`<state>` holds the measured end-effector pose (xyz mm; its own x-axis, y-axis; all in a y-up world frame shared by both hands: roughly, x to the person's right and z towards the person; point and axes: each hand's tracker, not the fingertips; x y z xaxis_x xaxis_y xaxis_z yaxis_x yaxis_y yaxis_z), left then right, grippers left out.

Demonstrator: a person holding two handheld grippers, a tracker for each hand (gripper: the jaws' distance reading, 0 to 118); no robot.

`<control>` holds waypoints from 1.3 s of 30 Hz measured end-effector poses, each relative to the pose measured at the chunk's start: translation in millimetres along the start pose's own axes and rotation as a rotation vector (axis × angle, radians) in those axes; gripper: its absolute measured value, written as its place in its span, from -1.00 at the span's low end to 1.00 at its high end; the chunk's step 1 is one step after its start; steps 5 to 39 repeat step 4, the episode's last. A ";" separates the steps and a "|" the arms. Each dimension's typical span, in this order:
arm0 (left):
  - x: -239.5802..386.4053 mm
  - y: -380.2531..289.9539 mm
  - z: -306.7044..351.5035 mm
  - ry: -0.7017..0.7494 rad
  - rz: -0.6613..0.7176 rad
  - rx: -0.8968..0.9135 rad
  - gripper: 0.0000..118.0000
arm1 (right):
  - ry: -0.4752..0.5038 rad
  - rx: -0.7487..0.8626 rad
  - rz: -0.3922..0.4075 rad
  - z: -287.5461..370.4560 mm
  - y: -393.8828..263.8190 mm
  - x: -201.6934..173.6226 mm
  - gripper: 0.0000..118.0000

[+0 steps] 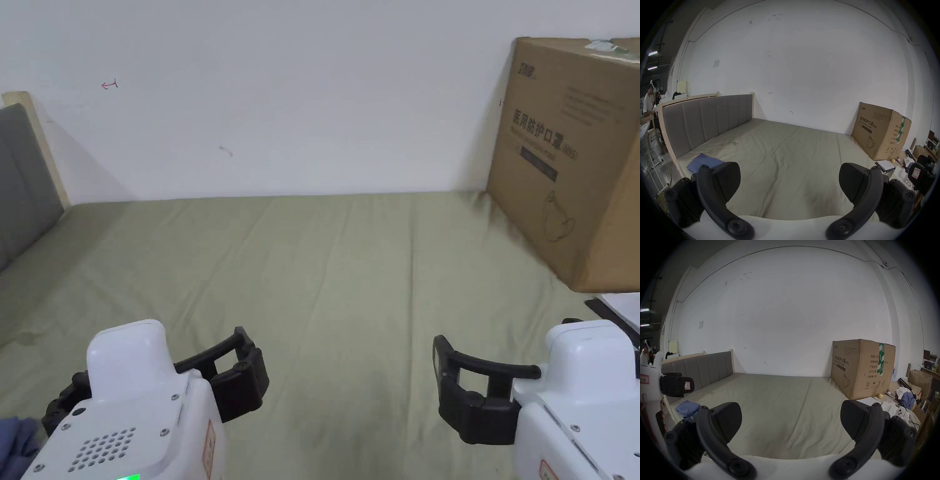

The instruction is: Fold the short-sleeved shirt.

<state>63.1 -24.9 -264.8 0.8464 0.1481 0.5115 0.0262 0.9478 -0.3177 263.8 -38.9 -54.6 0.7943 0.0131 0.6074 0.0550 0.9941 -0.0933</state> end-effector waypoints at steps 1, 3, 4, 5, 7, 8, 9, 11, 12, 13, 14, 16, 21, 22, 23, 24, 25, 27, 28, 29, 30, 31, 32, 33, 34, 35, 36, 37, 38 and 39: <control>0.0 -0.2 0.1 -0.001 -0.003 0.001 0.99 | 0.000 -0.001 0.001 0.1 -0.2 -0.1 1.00; -0.1 0.0 0.6 -0.002 -0.005 0.002 0.99 | 0.001 -0.002 0.002 0.3 -0.6 0.4 1.00; -0.5 0.2 0.9 -0.007 -0.003 0.001 0.99 | 0.001 -0.003 0.002 0.6 -0.7 0.5 1.00; -0.5 0.2 0.9 -0.007 -0.003 0.001 0.99 | 0.001 -0.003 0.002 0.6 -0.7 0.5 1.00; -0.5 0.2 0.9 -0.007 -0.003 0.001 0.99 | 0.001 -0.003 0.002 0.6 -0.7 0.5 1.00; -0.5 0.2 0.9 -0.007 -0.003 0.001 0.99 | 0.001 -0.003 0.002 0.6 -0.7 0.5 1.00; -0.5 0.2 0.9 -0.007 -0.003 0.001 0.99 | 0.001 -0.003 0.002 0.6 -0.7 0.5 1.00; -0.5 0.2 0.9 -0.007 -0.003 0.001 0.99 | 0.001 -0.003 0.002 0.6 -0.7 0.5 1.00; -0.5 0.2 0.9 -0.007 -0.003 0.001 0.99 | 0.001 -0.003 0.002 0.6 -0.7 0.5 1.00; -0.5 0.2 0.9 -0.007 -0.003 0.001 0.99 | 0.001 -0.003 0.002 0.6 -0.7 0.5 1.00; -0.5 0.2 0.9 -0.007 -0.003 0.001 0.99 | 0.001 -0.003 0.002 0.6 -0.7 0.5 1.00; -0.5 0.2 0.9 -0.007 -0.003 0.001 0.99 | 0.001 -0.003 0.002 0.6 -0.7 0.5 1.00; -0.5 0.2 0.9 -0.007 -0.003 0.001 0.99 | 0.001 -0.003 0.002 0.6 -0.7 0.5 1.00; -0.5 0.2 0.9 -0.007 -0.003 0.001 0.99 | 0.001 -0.003 0.002 0.6 -0.7 0.5 1.00; -0.5 0.2 0.9 -0.007 -0.003 0.001 0.99 | 0.001 -0.003 0.002 0.6 -0.7 0.5 1.00; -0.5 0.2 0.9 -0.007 -0.003 0.001 0.99 | 0.001 -0.003 0.002 0.6 -0.7 0.5 1.00; -0.5 0.2 0.9 -0.007 -0.003 0.001 0.99 | 0.001 -0.003 0.002 0.6 -0.7 0.5 1.00; -0.5 0.2 0.9 -0.007 -0.003 0.001 0.99 | 0.001 -0.003 0.002 0.6 -0.7 0.5 1.00; -0.5 0.2 0.9 -0.007 -0.003 0.001 0.99 | 0.001 -0.003 0.002 0.6 -0.7 0.5 1.00; -0.5 0.2 0.9 -0.007 -0.003 0.001 0.99 | 0.001 -0.003 0.002 0.6 -0.7 0.5 1.00; -0.5 0.2 0.9 -0.007 -0.003 0.001 0.99 | 0.001 -0.003 0.002 0.6 -0.7 0.5 1.00; -0.5 0.2 0.9 -0.007 -0.003 0.001 0.99 | 0.001 -0.003 0.002 0.6 -0.7 0.5 1.00; -0.5 0.2 0.9 -0.007 -0.003 0.001 0.99 | 0.001 -0.003 0.002 0.6 -0.7 0.5 1.00; -0.5 0.2 0.9 -0.007 -0.003 0.001 0.99 | 0.001 -0.003 0.002 0.6 -0.7 0.5 1.00; -0.5 0.2 0.9 -0.007 -0.003 0.001 0.99 | 0.001 -0.003 0.002 0.6 -0.7 0.5 1.00; -0.5 0.2 0.9 -0.007 -0.003 0.001 0.99 | 0.001 -0.003 0.002 0.6 -0.7 0.5 1.00; -0.5 0.2 0.9 -0.007 -0.003 0.001 0.99 | 0.001 -0.003 0.002 0.6 -0.7 0.5 1.00; -0.5 0.2 0.9 -0.007 -0.003 0.001 0.99 | 0.001 -0.003 0.002 0.6 -0.7 0.5 1.00; -0.5 0.2 0.9 -0.007 -0.003 0.001 0.99 | 0.001 -0.003 0.002 0.6 -0.7 0.5 1.00; -0.5 0.2 0.9 -0.007 -0.003 0.001 0.99 | 0.001 -0.003 0.002 0.6 -0.7 0.5 1.00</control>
